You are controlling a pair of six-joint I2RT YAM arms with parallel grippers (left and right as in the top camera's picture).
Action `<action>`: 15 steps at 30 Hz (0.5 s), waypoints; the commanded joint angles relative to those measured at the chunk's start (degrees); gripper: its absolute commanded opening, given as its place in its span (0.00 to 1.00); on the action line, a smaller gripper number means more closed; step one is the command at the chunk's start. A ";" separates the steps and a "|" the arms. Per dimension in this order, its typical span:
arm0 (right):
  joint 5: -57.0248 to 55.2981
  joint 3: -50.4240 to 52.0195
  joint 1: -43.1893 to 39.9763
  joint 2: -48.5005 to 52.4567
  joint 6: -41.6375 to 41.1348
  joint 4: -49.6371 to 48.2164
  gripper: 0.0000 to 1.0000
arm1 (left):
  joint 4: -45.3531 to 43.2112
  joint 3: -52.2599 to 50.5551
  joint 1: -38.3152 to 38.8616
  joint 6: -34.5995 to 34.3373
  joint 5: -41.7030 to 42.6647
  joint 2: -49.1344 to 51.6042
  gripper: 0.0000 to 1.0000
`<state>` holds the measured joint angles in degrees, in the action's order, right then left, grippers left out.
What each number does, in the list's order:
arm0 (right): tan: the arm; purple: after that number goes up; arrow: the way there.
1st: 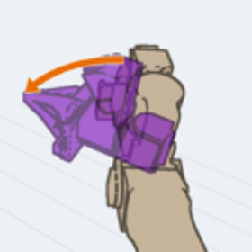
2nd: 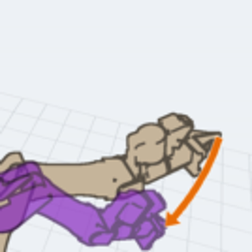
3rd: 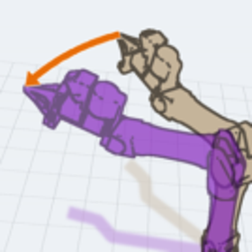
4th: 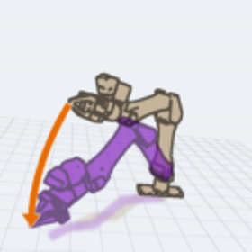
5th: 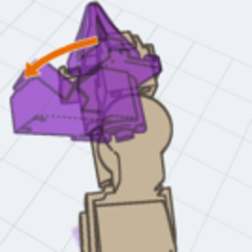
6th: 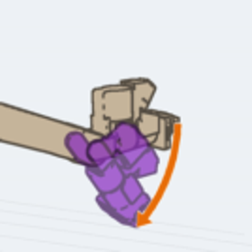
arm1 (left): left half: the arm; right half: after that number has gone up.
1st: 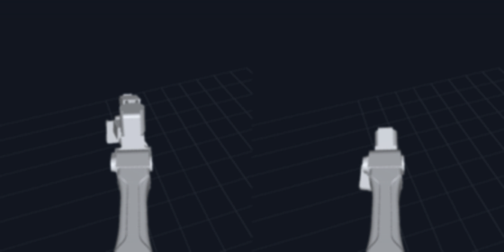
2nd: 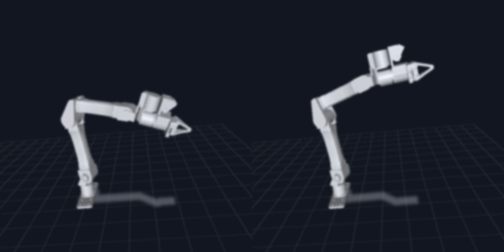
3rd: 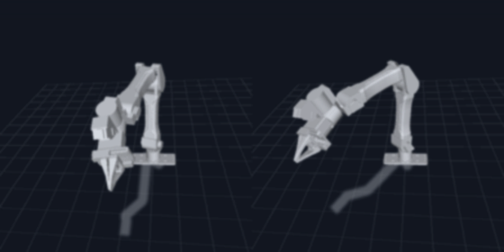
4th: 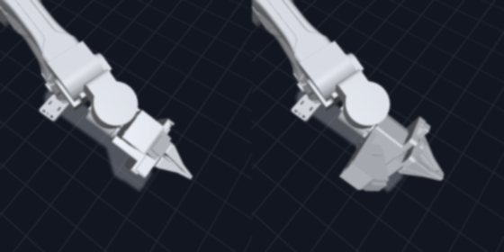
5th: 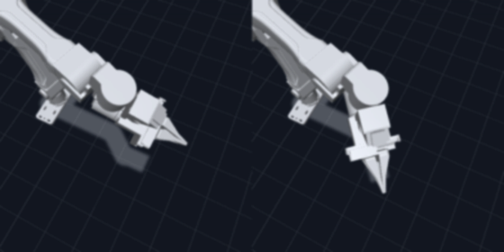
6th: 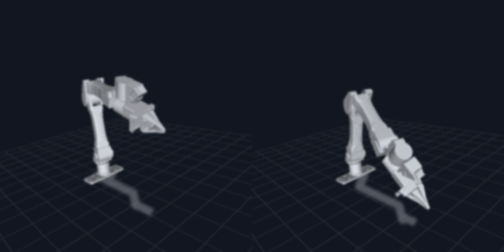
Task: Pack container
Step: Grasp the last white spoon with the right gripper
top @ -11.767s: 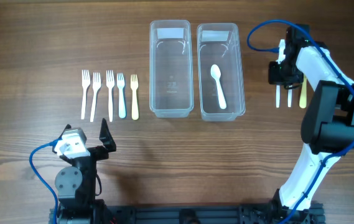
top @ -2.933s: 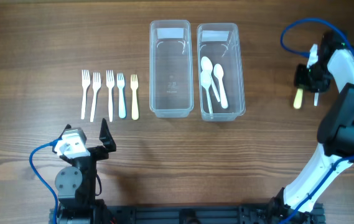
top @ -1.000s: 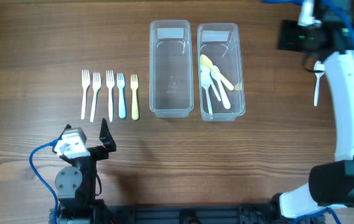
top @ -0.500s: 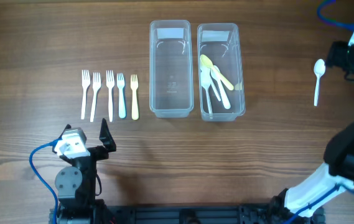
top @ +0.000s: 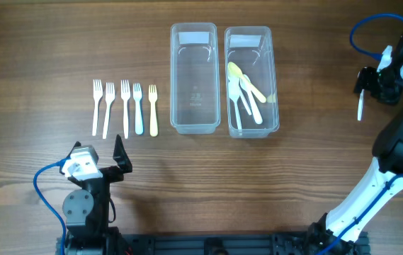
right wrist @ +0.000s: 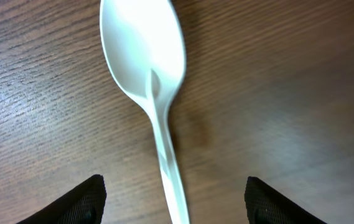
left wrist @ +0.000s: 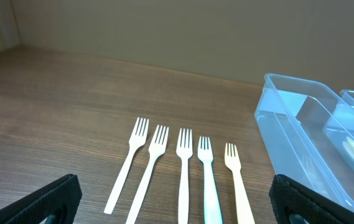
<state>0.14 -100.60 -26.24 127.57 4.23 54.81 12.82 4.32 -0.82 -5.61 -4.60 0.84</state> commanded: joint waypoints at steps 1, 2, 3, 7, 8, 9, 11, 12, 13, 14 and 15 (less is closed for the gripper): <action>2.93 0.22 0.13 2.21 0.52 -0.76 0.71 | -0.24 -0.37 -0.37 1.11 0.09 -0.42 1.00; 2.93 0.22 0.13 2.49 0.55 -0.85 0.71 | -0.24 -0.37 -0.37 1.11 0.09 -0.42 1.00; 2.93 0.22 0.13 3.19 0.55 -1.05 0.71 | -0.24 -0.35 -0.37 1.11 0.09 -0.42 1.00; 2.95 0.24 0.13 4.52 1.33 -1.25 0.69 | -0.24 -0.37 -0.37 1.11 0.09 -0.42 1.00; 2.91 0.24 0.13 4.76 1.88 -1.49 0.66 | -0.24 -0.37 -0.37 1.11 0.09 -0.42 1.00; 2.93 0.24 0.13 4.85 1.95 -1.68 0.63 | -0.22 -0.37 -0.37 1.11 0.09 -0.42 1.00; 2.93 0.24 0.13 4.87 1.86 -2.10 0.56 | -0.24 -0.37 -0.37 1.11 0.09 -0.42 1.00; 2.93 0.24 0.13 4.87 1.79 -2.27 0.53 | -0.24 -0.35 -0.37 1.11 0.09 -0.42 1.00; 2.95 0.24 0.13 4.87 1.79 -2.29 0.46 | -0.24 -0.37 -0.37 1.11 0.09 -0.42 1.00; 2.95 0.24 0.13 4.87 1.81 -2.25 0.40 | -0.24 -0.35 -0.37 1.11 0.09 -0.42 1.00; 2.95 0.24 0.13 4.87 1.77 -2.01 0.33 | -0.24 -0.37 -0.37 1.11 0.09 -0.42 1.00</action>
<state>1.98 -100.60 -26.24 130.56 5.48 52.80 12.82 4.32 -0.82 -5.58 -4.60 0.84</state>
